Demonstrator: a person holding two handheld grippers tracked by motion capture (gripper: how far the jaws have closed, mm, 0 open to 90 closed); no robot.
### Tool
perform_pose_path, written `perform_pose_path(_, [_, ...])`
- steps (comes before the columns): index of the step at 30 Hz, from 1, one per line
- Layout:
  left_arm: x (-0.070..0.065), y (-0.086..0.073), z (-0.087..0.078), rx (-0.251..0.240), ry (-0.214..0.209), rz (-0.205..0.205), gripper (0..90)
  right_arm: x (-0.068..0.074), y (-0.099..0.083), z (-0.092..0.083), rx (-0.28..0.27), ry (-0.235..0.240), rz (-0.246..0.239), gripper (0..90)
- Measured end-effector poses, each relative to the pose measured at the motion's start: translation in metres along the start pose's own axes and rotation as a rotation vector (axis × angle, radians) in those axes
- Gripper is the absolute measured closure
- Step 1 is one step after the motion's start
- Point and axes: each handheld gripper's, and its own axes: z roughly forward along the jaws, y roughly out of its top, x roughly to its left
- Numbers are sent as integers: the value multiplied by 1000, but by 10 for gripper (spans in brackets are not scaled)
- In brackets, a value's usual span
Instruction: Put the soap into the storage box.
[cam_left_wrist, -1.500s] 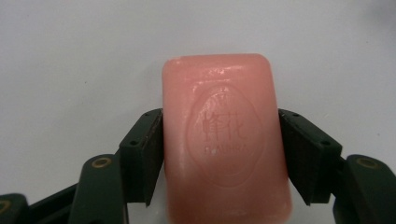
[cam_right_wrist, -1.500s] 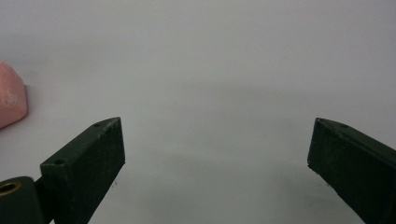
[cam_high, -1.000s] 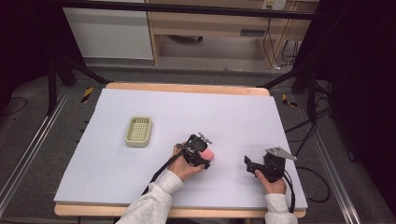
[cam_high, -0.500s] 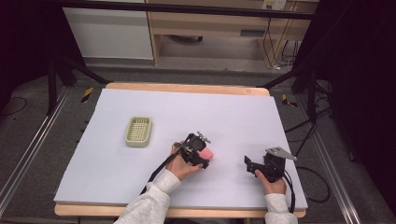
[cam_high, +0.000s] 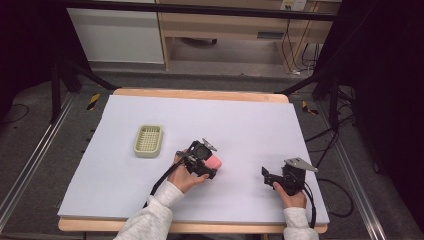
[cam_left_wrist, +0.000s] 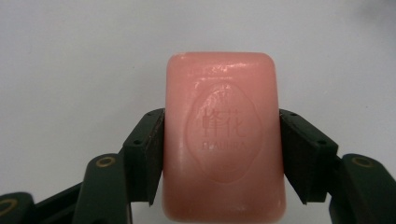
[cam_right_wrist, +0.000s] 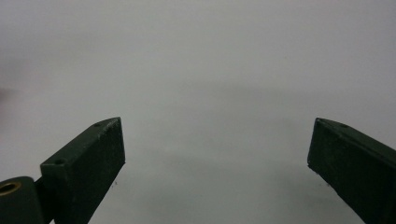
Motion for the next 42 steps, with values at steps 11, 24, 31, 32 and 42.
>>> perform_pose_path(11, [14,-9,-14,-11,11,-18,372,0,0,0,1,-2,-2,44])
perform_pose_path(24, [32,-19,-32,-33,30,-53,372,1,0,1,6,0,-2,45])
perform_pose_path(31, [40,-25,-40,-47,37,-76,373,1,0,1,3,-5,-9,46])
perform_pose_path(32, [42,-26,-41,-49,37,-77,372,1,0,1,1,-5,-10,46])
perform_pose_path(42, [53,-31,-50,-56,61,-102,372,1,0,1,1,-6,-15,46])
